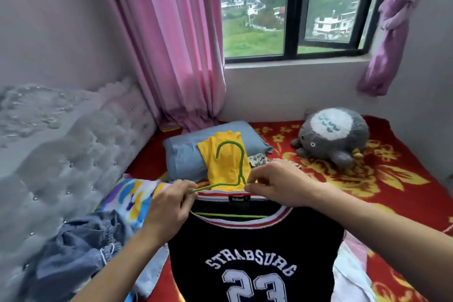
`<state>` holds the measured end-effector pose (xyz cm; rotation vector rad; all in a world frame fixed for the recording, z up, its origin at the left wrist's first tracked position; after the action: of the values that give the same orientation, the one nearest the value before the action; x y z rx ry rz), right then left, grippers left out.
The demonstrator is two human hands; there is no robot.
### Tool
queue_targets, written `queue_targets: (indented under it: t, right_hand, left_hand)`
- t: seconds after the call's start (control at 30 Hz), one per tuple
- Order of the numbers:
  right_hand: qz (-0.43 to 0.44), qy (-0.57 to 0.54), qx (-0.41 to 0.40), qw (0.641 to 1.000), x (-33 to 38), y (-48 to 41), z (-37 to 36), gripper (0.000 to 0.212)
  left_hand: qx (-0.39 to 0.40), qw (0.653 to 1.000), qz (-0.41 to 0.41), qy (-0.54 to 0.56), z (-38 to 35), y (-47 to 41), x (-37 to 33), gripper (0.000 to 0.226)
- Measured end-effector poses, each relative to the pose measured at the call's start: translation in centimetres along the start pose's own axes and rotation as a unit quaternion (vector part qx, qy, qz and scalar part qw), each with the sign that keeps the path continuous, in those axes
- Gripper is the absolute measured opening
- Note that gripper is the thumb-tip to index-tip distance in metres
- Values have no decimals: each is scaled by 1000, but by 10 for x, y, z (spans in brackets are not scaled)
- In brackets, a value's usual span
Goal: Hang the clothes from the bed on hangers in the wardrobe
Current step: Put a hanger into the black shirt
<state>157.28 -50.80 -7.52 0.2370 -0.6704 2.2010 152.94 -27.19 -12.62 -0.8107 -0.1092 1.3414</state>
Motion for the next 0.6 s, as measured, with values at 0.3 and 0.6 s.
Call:
queue_targets:
  t: [0.3,0.6]
  right_hand:
    - [155,-104,97,977,155,65,-68,22]
    - [318,-193,151,916,375,143,-72,22]
  left_hand:
    - [-42,942,275,-187,147,233,10,46]
    - [-79,793,492,-349,367,481,-66,11]
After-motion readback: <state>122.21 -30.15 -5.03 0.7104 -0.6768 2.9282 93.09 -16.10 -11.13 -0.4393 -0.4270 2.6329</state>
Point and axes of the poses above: each hand's wrist, its own y-axis away from the middle knuckle, its own z-axis out of the back of the hand, x = y × z, the point moved 6 cm from there along -y, towards the middle knuckle, and after that the axes turned 10 degrees about -x, right-handed, at the moved point
